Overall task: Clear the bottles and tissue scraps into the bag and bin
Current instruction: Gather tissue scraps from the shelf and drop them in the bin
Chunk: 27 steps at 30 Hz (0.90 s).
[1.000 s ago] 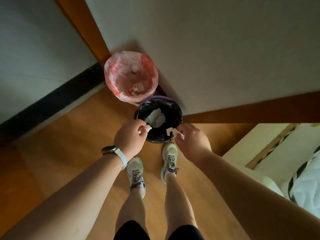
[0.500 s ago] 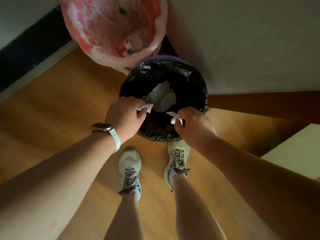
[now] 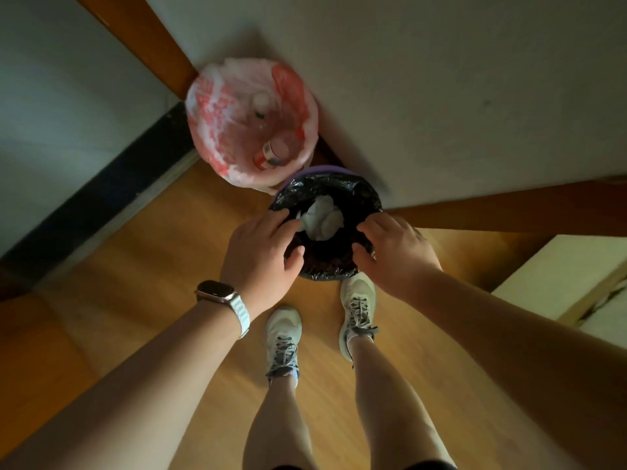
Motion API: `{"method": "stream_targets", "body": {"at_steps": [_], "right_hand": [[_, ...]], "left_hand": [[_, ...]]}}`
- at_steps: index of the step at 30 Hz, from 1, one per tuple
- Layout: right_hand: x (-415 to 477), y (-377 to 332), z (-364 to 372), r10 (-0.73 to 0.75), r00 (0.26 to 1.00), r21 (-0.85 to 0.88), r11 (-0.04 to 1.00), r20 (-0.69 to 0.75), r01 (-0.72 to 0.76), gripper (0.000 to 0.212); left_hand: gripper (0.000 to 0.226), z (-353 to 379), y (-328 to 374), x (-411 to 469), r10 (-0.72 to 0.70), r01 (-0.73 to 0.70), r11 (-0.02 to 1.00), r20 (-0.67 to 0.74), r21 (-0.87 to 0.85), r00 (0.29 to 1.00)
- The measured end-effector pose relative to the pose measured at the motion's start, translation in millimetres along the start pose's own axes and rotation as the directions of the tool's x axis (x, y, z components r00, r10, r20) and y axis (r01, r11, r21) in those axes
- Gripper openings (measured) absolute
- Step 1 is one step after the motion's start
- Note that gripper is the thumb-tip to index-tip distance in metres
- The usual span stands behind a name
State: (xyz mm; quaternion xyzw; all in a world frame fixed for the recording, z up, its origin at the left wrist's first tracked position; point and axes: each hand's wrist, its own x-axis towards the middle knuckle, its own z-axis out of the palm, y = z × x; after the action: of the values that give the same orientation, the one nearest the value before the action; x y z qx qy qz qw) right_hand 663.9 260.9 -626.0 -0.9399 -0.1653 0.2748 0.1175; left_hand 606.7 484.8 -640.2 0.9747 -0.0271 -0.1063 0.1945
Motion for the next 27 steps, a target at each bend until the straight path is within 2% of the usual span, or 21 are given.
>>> {"method": "stream_targets", "body": {"at_steps": [9, 15, 22, 27], "right_hand": [[-98.0, -80.5, -139.0, -0.035, 0.993, -0.130, 0.991, -0.110, 0.021, 0.046], [-168.7, -119.9, -212.0, -0.007, 0.978, -0.181, 0.983, -0.210, -0.031, 0.051], [-249.6, -143.5, -269.7, 0.095, 0.936, -0.208, 0.963, -0.338, -0.173, 0.050], [-312.6, -144.8, -297.2, 0.202, 0.886, -0.176, 0.939, -0.418, -0.297, 0.051]], "left_hand": [[0.045, -173.8, 48.8, -37.5, 0.178, -0.180, 0.971, 0.026, 0.158, 0.984], [0.047, -261.0, 80.1, -69.6, 0.240, -0.233, 0.955, -0.011, 0.184, 0.971], [0.050, -336.1, 123.0, -88.7, 0.372, -0.356, 0.913, -0.049, 0.199, 0.927], [0.050, -369.8, 175.2, -91.9, 0.529, -0.505, 0.834, -0.059, 0.221, 0.847]]}}
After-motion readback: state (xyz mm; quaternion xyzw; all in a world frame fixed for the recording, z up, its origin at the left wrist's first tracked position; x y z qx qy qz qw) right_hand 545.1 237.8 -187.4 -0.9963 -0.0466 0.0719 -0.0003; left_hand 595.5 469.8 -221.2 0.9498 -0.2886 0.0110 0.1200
